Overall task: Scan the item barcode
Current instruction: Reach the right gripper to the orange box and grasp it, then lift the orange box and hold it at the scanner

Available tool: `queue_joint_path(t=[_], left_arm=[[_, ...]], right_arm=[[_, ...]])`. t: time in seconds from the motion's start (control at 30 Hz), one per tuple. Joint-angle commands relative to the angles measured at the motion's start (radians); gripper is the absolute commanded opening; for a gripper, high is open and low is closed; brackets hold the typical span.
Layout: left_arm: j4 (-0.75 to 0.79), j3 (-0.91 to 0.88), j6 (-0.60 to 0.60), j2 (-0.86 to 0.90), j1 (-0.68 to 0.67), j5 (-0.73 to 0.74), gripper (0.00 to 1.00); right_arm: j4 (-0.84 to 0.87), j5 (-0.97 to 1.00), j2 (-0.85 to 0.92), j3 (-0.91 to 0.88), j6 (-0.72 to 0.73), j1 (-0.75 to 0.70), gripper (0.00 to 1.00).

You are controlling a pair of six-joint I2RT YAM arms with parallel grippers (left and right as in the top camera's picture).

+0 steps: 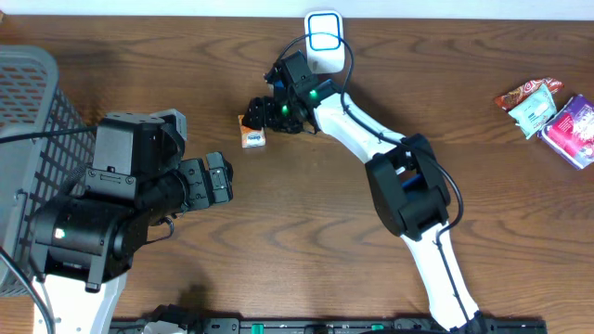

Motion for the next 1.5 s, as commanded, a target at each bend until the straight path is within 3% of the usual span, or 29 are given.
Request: queue_joint_path(t=[0.0, 0.1, 0.23, 0.3, 0.33, 0.53, 0.73, 0.83, 1.13, 1.27, 1.47], left_arm=[[-0.003, 0.003, 0.010, 0.000, 0.000, -0.006, 0.98], [-0.003, 0.003, 0.010, 0.000, 0.000, -0.006, 0.98], [-0.003, 0.003, 0.010, 0.000, 0.000, -0.006, 0.98], [-0.003, 0.003, 0.010, 0.000, 0.000, -0.006, 0.98], [-0.003, 0.003, 0.010, 0.000, 0.000, -0.006, 0.98], [-0.003, 0.003, 0.010, 0.000, 0.000, -0.006, 0.98], [-0.003, 0.003, 0.010, 0.000, 0.000, -0.006, 0.98], [-0.003, 0.003, 0.010, 0.000, 0.000, -0.006, 0.98], [-0.003, 0.003, 0.010, 0.000, 0.000, -0.006, 0.98], [-0.003, 0.003, 0.010, 0.000, 0.000, -0.006, 0.98], [-0.003, 0.003, 0.010, 0.000, 0.000, -0.006, 0.98]], right_arm=[[-0.013, -0.053, 0.081, -0.003, 0.039, 0.006, 0.74], [-0.016, -0.057, 0.097, -0.003, 0.039, 0.012, 0.68], [-0.022, -0.053, 0.104, -0.003, 0.038, 0.028, 0.35], [-0.031, -0.053, 0.105, -0.003, 0.039, 0.031, 0.05], [-0.036, -0.055, 0.105, -0.003, 0.042, 0.031, 0.01], [-0.036, -0.332, 0.103, -0.003, 0.022, 0.002, 0.01], [-0.067, -0.850, 0.103, -0.003, -0.260, -0.044, 0.01], [-0.103, -0.932, 0.103, -0.003, -0.314, -0.051, 0.01], [-0.129, -0.877, 0.103, -0.003, -0.308, -0.034, 0.01], [-0.211, -0.592, 0.098, -0.003, -0.189, -0.023, 0.01], [-0.406, -0.174, 0.024, -0.003, -0.179, -0.041, 0.01]])
